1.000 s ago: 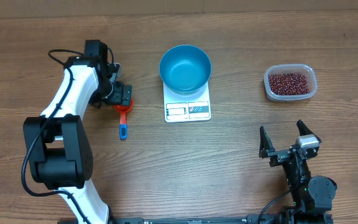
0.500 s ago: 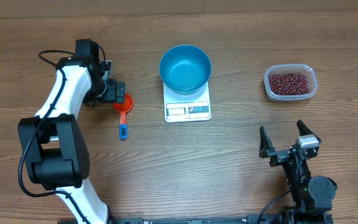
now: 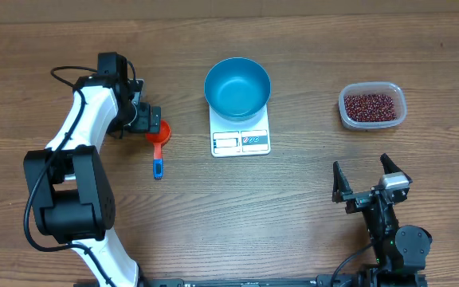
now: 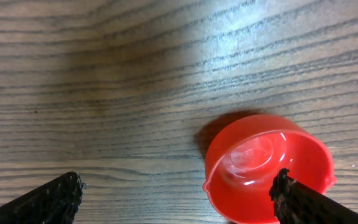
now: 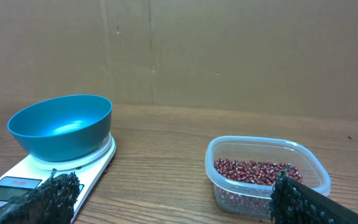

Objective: Scoop item into bowl and weigh 150g on scale
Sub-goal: 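Close the left gripper on the red scoop's rim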

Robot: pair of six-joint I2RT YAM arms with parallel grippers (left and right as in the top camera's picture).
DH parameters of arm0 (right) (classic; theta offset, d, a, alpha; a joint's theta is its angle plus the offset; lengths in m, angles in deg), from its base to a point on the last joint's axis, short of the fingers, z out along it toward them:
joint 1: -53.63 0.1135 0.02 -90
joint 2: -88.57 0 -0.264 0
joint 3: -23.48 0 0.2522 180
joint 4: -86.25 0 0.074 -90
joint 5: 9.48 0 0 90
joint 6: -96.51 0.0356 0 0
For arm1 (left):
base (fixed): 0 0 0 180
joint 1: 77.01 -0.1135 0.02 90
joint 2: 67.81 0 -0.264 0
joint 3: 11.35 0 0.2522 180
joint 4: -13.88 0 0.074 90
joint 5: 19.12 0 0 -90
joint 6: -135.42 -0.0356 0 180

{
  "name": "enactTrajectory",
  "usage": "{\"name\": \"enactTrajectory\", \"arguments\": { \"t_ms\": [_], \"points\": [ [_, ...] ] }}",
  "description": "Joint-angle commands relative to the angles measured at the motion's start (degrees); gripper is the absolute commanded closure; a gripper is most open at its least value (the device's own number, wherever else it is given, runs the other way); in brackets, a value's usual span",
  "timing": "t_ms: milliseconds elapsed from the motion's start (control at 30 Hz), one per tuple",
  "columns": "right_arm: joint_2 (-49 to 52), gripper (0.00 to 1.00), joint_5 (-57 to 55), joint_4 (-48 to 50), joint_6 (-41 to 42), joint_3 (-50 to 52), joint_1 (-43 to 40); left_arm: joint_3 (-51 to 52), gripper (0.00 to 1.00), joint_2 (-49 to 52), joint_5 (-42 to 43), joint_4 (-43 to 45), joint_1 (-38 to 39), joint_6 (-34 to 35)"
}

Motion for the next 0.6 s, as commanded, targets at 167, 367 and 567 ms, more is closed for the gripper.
{"name": "enactTrajectory", "arguments": {
  "t_ms": [167,367,567],
  "points": [
    [-0.55,0.0,-0.39,0.28,0.17,0.61,0.33,1.07,0.0,0.74,0.7,0.52,0.22,0.96],
    [-0.55,0.0,-0.39,0.28,0.17,0.61,0.33,2.19,0.0,0.74,1.64,2.21,0.22,1.01],
    [-0.55,0.0,-0.39,0.26,0.17,0.61,0.33,3.87,0.0,0.74,2.56,3.96,0.22,3.1]
  ]
}}
